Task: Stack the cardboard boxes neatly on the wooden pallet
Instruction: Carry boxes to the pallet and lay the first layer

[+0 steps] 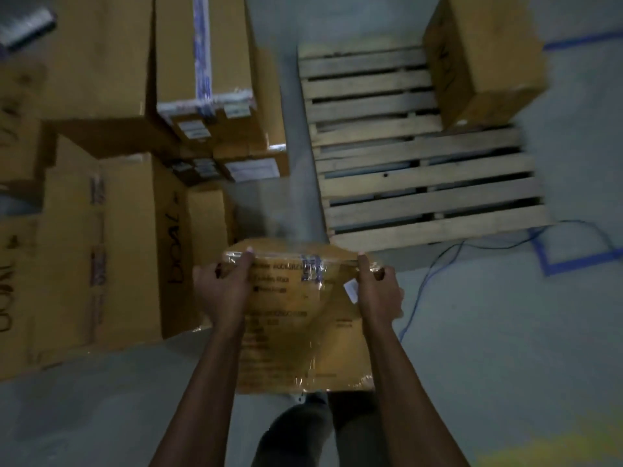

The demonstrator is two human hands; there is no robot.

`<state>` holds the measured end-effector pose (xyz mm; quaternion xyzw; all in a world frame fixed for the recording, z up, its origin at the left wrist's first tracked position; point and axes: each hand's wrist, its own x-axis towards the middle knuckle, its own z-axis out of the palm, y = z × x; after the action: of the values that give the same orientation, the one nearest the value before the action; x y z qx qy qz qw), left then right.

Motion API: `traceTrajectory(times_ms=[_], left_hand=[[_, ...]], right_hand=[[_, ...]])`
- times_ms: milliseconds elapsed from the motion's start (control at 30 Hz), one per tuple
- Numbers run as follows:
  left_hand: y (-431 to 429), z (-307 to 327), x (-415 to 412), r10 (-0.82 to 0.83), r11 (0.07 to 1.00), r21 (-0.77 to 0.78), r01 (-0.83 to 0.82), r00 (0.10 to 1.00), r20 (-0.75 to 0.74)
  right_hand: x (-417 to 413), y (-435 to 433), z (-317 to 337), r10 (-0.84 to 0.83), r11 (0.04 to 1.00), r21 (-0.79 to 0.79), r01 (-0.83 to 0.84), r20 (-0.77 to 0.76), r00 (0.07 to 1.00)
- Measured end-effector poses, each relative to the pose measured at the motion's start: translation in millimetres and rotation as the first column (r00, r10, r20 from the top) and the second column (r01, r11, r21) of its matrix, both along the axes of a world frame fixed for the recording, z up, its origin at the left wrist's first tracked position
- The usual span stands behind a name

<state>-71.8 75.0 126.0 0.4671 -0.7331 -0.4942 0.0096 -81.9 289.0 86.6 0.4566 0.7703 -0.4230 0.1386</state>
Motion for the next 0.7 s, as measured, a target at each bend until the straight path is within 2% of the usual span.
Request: traceTrajectory(times_ms=[133, 233, 400, 567, 700], left_hand=[[44, 93, 11, -0.121, 0.993, -0.012, 0.121, 0.992, 0.032], [81, 135, 31, -0.255, 0.967, 0.006, 0.255, 0.966, 0.041], [161, 180, 52, -0.396, 0.918, -0.021, 0.395, 0.917, -0.045], [234, 196, 47, -0.437, 0.898, -0.013, 0.439, 0.889, -0.136], [294, 197, 41, -0.387, 0.920, -0.018, 0.391, 0.902, -0.192]], right_hand=[[47, 46, 105, -0.057, 0.996, 0.066, 0.063, -0.080, 0.995], [85, 88, 149, -0.069, 0.992, 0.096, 0.078, -0.095, 0.993], [118, 152, 184, -0.260, 0.963, 0.064, 0.264, -0.061, 0.964], [104, 218, 208, -0.391, 0.912, 0.048, 0.407, -0.189, 0.901], [80, 281, 222, -0.401, 0.885, 0.121, 0.449, -0.291, 0.869]])
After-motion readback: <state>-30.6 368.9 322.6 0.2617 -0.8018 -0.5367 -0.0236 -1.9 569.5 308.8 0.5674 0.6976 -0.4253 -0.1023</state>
